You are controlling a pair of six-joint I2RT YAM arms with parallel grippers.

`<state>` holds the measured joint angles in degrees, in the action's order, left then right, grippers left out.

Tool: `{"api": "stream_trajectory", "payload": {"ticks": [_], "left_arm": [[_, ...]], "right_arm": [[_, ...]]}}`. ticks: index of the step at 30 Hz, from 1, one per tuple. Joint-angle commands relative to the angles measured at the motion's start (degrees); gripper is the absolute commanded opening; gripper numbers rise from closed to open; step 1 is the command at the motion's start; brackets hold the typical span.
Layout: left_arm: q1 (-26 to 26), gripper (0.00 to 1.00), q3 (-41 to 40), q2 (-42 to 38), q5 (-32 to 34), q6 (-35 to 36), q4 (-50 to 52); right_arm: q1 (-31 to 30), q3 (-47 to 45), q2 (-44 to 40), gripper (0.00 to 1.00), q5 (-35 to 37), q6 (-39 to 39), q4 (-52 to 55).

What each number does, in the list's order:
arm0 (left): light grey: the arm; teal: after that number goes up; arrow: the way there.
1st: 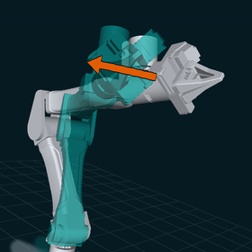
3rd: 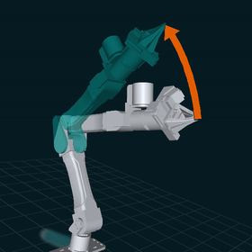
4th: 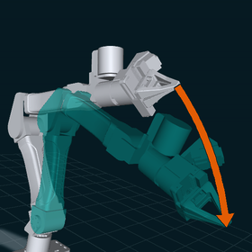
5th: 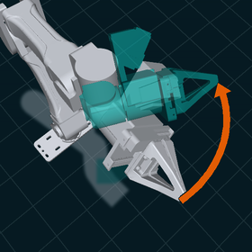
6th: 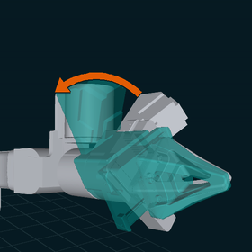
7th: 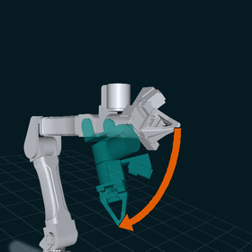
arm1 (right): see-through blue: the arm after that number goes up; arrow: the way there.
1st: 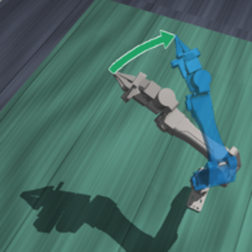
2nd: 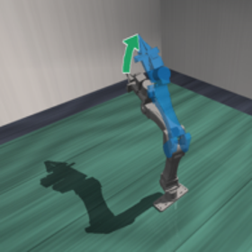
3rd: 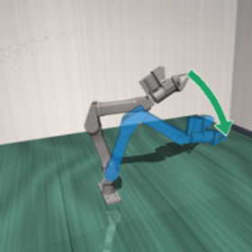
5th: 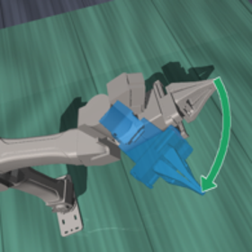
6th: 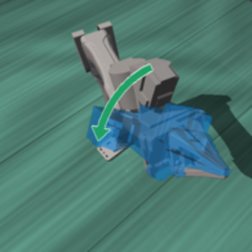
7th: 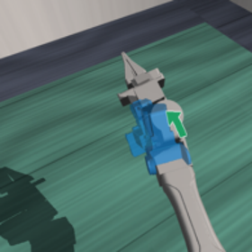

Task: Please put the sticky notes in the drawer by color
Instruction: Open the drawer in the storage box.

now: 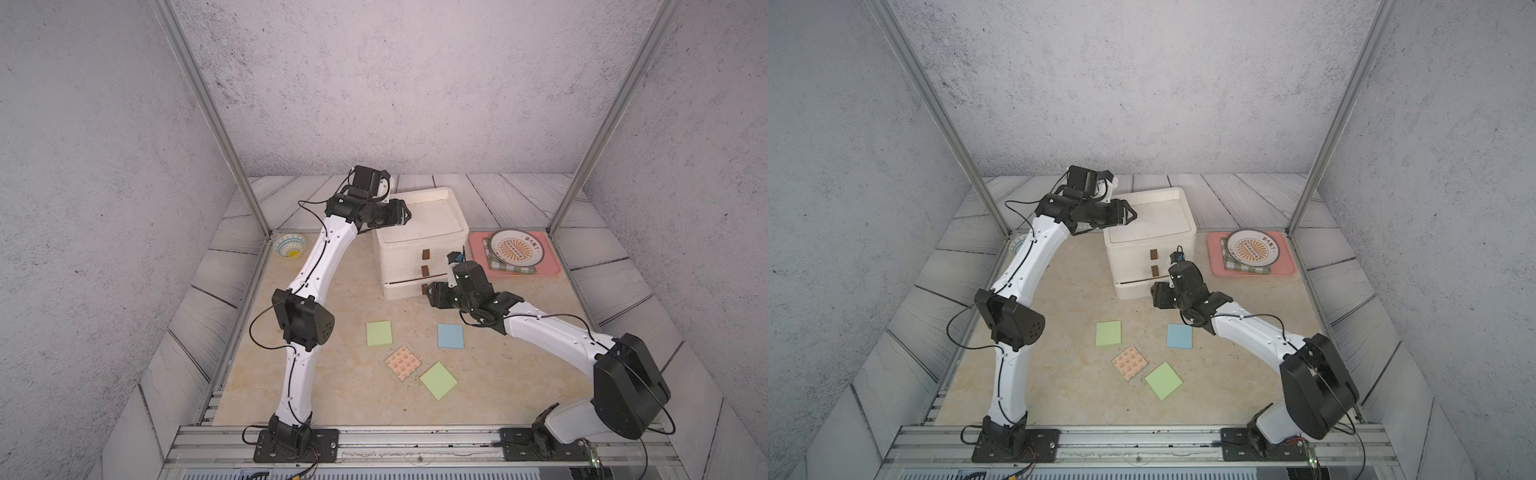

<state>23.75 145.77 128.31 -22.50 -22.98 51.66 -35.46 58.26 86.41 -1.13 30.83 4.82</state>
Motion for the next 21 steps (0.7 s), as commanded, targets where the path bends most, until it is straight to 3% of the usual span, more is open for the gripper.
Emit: {"api": "stream_trajectory", "payload": {"ticks": [1,12,21], "left_arm": [[0.0,0.60,2.7,1.9,-2.5,-1.1,2.4],[1.0,0.59,-2.2,5.5,-3.8,-0.2,1.5],[1.6,0.59,-10.3,2.5,-3.5,0.1,-1.3]], "right_arm": [[1.4,4.0,4.1,0.63,-4.5,-0.5,-1.7],[3.6,9.6,12.9,0.61,-7.4,-3.5,-2.4],[3.6,3.3,13.8,0.54,-2.7,-3.7,-17.7]]}}
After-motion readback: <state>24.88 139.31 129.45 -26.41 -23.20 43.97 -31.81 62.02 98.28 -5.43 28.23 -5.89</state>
